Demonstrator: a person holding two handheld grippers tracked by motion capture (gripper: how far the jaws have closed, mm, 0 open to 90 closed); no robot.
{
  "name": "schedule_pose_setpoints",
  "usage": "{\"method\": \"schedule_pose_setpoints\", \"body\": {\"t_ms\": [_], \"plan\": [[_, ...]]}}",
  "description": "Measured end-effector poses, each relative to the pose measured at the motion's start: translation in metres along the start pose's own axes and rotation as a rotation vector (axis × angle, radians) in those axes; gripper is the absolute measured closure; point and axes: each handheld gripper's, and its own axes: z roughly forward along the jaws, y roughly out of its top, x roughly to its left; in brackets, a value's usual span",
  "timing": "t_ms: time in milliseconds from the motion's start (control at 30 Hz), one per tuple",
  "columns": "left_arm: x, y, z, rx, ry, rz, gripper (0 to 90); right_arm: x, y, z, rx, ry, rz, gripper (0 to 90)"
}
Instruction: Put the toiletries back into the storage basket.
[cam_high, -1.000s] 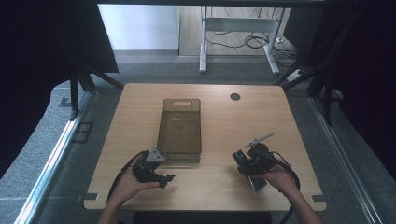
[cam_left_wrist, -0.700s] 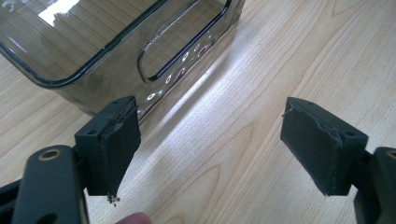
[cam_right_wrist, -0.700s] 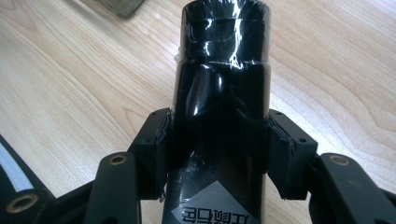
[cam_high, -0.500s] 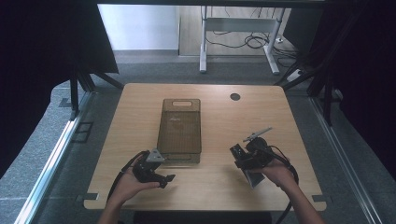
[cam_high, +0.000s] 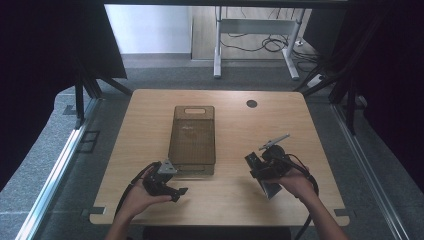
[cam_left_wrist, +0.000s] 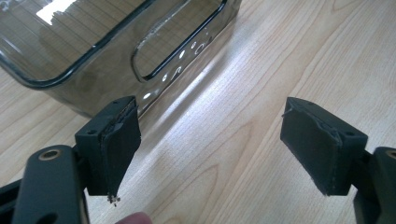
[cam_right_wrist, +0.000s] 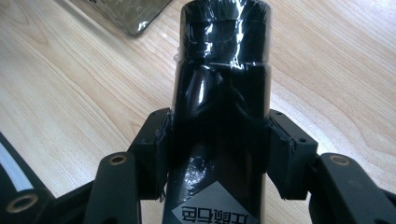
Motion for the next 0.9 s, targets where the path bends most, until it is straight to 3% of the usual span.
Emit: {"method": "schedule_pose_setpoints", "body": {"t_ms": [600, 700, 800, 900], "plan": [[-0.001, 0.000, 0.002, 0.004, 0.001, 0.004, 20.2, 0.007, 0.002, 0.007, 0.011, -0.010, -0.029, 46.6], [-0.004, 0.000, 0.007, 0.039, -0.019, 0.021, 20.1, 0.007, 0.001, 0.010, 0.014, -0.008, -0.031, 46.6], [-0.010, -0.001, 0.017, 0.100, -0.029, 0.064, 19.4, 0.008, 0.001, 0.012, 0.018, -0.012, -0.034, 46.6], [-0.014, 0.001, 0.021, 0.112, -0.030, 0.063, 19.5, 0.009, 0.002, 0.012, 0.016, -0.014, -0.040, 46.5]]}}
